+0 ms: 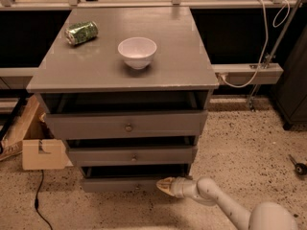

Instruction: Close bottom drawer

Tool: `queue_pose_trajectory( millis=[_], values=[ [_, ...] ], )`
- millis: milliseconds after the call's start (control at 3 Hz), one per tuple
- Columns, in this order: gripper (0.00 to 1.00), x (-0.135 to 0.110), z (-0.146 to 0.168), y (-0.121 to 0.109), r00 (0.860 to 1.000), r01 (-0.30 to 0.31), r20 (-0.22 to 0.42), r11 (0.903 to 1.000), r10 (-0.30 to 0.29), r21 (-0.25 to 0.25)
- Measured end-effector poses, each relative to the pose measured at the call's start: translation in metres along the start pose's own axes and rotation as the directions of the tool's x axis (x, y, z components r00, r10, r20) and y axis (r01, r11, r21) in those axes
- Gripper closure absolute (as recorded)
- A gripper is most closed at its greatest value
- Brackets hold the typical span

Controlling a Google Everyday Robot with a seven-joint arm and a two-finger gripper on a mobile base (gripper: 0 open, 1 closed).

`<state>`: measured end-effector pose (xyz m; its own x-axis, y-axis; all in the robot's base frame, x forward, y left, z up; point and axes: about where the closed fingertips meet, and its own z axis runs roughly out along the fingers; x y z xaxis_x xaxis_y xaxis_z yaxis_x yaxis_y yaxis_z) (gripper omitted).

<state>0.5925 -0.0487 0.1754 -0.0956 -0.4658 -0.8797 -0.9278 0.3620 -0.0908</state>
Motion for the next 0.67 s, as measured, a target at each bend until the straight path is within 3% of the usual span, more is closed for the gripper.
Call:
queue_pose_trajectory(
  millis=[667],
  values=[
    [1.0,-0.009,0.018,-0.017,0.999,0.044,-0.03,0.9989,-0.045,-0.016]
  ],
)
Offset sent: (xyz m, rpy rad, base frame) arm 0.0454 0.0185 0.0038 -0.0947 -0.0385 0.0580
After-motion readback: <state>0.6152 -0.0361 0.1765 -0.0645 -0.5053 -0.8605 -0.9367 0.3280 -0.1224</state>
